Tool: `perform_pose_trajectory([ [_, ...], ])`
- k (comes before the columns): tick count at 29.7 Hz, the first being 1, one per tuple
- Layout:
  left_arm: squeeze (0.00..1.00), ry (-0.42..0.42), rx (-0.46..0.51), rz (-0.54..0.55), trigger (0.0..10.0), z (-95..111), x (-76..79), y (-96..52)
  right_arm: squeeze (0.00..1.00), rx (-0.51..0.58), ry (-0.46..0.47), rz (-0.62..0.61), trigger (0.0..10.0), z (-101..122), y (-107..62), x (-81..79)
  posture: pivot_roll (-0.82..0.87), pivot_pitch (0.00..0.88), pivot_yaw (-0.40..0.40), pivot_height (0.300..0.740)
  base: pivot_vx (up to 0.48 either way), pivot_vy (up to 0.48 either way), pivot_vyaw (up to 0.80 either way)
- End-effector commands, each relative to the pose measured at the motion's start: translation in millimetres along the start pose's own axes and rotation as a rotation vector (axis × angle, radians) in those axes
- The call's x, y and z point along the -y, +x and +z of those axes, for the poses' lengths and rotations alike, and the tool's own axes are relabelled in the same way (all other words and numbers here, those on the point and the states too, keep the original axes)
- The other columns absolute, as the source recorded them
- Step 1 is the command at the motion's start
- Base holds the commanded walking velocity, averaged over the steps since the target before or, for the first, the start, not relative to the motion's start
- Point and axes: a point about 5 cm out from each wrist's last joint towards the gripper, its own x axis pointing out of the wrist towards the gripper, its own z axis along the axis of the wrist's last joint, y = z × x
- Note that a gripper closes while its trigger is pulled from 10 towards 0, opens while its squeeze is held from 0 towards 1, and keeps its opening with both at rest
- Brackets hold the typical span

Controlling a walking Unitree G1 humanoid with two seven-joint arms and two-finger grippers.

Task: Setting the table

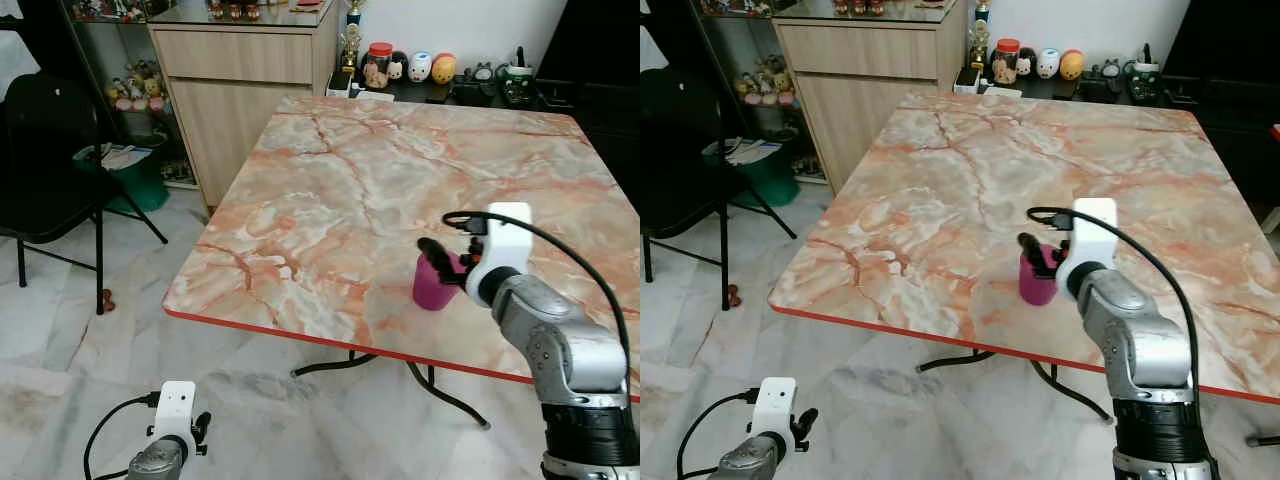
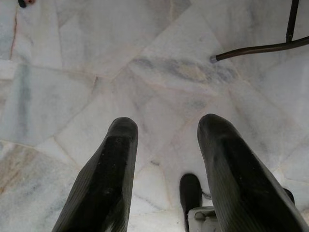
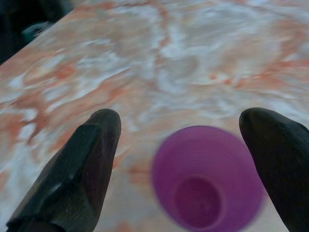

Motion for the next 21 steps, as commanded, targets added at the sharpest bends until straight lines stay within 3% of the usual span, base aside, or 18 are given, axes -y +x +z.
perform_pose_trajectory([
  [1,0.00,0.016,-0.020,0.005,10.0,-4.3,-1.7,-0.9,0.00,-0.008,-0.035,0.040,10.0,-1.3,-0.1,-4.7,-0.01,0.000,-0.009,0.740,0.000,0.000,0.00],
  [10,0.00,0.012,-0.025,0.005,10.0,-5.3,-1.3,-1.1,0.00,-0.063,-0.132,0.116,10.0,-10.3,1.5,-15.0,-0.01,0.000,-0.013,0.740,0.000,0.000,0.00],
  [21,0.00,0.012,-0.031,0.004,10.0,-6.9,-0.9,-1.5,0.00,-0.094,-0.202,0.114,10.0,-14.2,3.7,-11.9,-0.01,0.000,-0.013,0.740,0.000,0.000,0.00],
])
